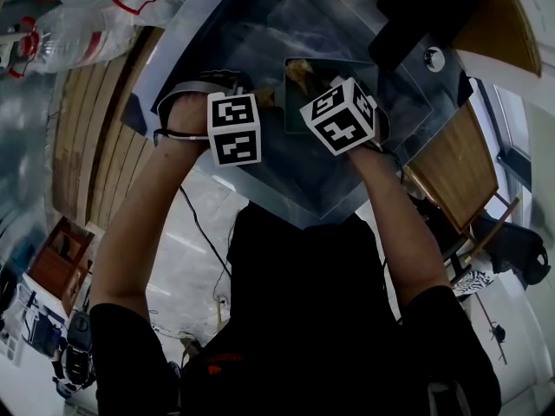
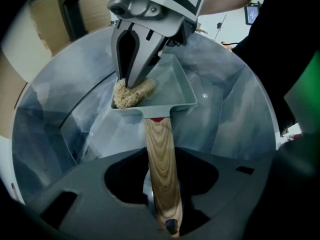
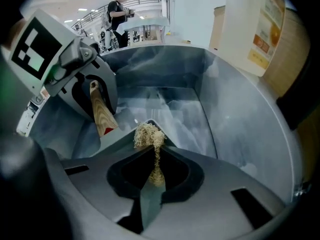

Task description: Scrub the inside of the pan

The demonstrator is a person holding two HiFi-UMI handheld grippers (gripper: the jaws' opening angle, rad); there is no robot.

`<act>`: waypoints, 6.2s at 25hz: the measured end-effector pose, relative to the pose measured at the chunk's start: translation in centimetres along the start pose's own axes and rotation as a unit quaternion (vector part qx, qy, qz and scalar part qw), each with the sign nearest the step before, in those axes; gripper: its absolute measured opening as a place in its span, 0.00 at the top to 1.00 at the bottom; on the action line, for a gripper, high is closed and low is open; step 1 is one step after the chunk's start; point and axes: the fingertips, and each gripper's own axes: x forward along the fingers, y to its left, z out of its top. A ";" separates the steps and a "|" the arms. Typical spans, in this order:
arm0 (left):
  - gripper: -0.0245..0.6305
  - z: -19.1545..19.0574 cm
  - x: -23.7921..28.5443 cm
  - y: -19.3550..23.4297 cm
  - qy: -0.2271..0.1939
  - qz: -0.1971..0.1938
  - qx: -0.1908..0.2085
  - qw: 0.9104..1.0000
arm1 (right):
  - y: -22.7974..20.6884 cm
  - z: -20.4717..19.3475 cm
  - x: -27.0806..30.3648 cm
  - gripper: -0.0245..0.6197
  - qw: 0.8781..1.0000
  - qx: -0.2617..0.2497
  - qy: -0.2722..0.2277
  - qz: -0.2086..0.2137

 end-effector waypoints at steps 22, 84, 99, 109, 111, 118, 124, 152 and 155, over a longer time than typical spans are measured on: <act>0.72 0.0 0.0 -0.1 0.000 -0.014 -0.017 1.000 | -4.9 -5.7 -1.5 0.91 0.973 -0.145 0.155 -0.086; 0.72 0.3 0.1 -0.2 0.000 -0.017 -0.026 1.000 | 2.5 -4.2 -3.5 0.92 0.995 0.003 0.074 0.067; 0.72 0.3 0.1 -0.1 0.002 -0.016 -0.029 0.999 | 5.6 -4.1 -0.4 0.93 0.976 -0.157 0.142 0.045; 0.72 0.1 0.1 -0.2 0.003 -0.021 -0.032 0.999 | 2.6 -8.5 -1.7 0.93 0.946 -0.230 0.226 0.036; 0.72 0.1 0.1 -0.3 0.003 -0.023 -0.034 0.999 | 1.3 -10.0 -2.2 0.93 0.935 -0.247 0.252 0.031; 0.73 0.2 0.2 -0.2 0.006 -0.026 -0.040 0.999 | 0.5 -10.8 -2.5 0.93 0.933 -0.250 0.258 0.024; 0.72 0.0 0.4 -0.1 0.017 -0.012 -0.033 0.999 | 0.6 -10.4 -2.8 0.93 0.948 -0.225 0.224 0.023; 0.77 9.2 -20.0 -2.8 -0.207 0.226 -0.180 0.935 | -0.7 -3.3 -21.1 0.93 0.987 -0.078 -0.111 -0.087; 0.83 9.7 -21.3 -3.9 -0.242 0.243 -0.210 0.916 | -0.6 -3.2 -22.3 0.93 0.984 -0.076 -0.126 -0.096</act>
